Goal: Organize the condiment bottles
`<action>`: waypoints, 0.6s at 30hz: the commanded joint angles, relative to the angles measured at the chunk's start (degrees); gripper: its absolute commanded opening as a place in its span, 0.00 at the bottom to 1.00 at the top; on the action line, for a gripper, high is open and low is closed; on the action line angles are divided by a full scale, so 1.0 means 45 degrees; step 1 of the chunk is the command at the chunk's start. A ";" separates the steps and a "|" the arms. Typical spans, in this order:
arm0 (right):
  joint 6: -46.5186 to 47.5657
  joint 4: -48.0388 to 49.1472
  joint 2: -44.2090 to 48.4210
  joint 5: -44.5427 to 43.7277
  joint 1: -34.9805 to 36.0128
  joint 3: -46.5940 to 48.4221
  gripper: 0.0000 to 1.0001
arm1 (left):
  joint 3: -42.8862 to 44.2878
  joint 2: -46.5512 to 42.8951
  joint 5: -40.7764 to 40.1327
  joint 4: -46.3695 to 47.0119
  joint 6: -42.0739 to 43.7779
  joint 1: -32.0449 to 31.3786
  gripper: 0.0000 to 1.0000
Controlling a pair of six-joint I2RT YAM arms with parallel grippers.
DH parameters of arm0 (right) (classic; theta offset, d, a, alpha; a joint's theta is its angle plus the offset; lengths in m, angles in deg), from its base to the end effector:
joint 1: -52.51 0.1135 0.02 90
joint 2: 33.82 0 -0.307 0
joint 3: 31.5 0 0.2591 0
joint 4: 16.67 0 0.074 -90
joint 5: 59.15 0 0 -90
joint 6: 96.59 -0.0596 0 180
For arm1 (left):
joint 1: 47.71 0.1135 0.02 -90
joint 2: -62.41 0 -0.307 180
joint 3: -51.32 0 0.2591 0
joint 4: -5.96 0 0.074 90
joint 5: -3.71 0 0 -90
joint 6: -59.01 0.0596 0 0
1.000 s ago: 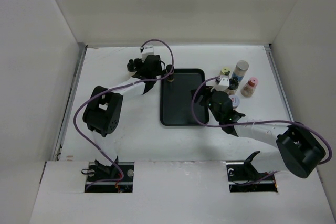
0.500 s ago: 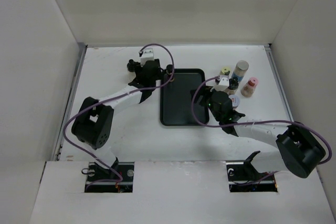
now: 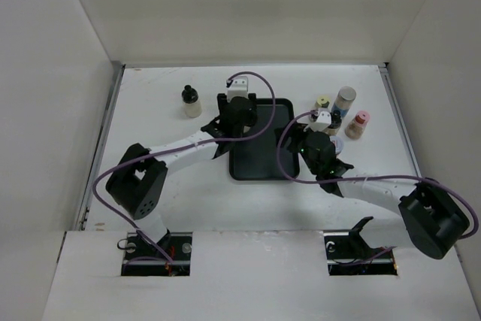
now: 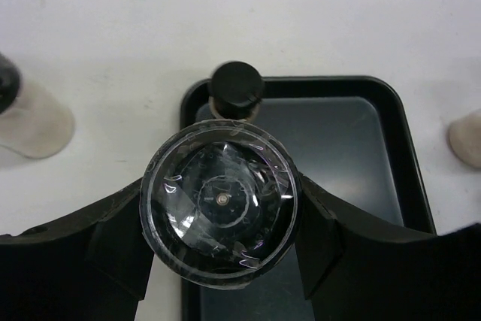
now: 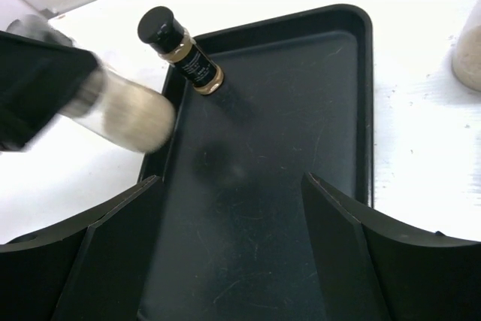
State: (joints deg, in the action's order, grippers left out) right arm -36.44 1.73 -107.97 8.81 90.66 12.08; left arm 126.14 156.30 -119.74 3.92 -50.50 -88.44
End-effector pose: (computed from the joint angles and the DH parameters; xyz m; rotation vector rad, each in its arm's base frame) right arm 0.2384 0.1588 0.2498 0.1499 1.7902 0.5147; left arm 0.3254 -0.2368 0.2906 -0.0340 1.8786 -0.1551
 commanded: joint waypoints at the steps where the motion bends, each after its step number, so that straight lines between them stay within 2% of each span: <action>1: -0.0125 0.0865 0.0500 -0.0160 -0.0148 -0.0128 0.80 | 0.1172 0.0443 0.0149 0.1226 -0.0021 -0.0216 0.34; 18: -0.0321 0.0866 0.0384 -0.0024 -0.0305 -0.0148 0.80 | 0.1232 0.2261 -0.0027 0.2359 0.0096 -0.0158 0.38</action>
State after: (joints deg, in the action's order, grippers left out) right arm -36.99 2.15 -106.90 8.79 89.63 11.03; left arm 129.03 167.33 -118.73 7.77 -50.44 -89.73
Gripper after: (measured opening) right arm 0.802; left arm 0.606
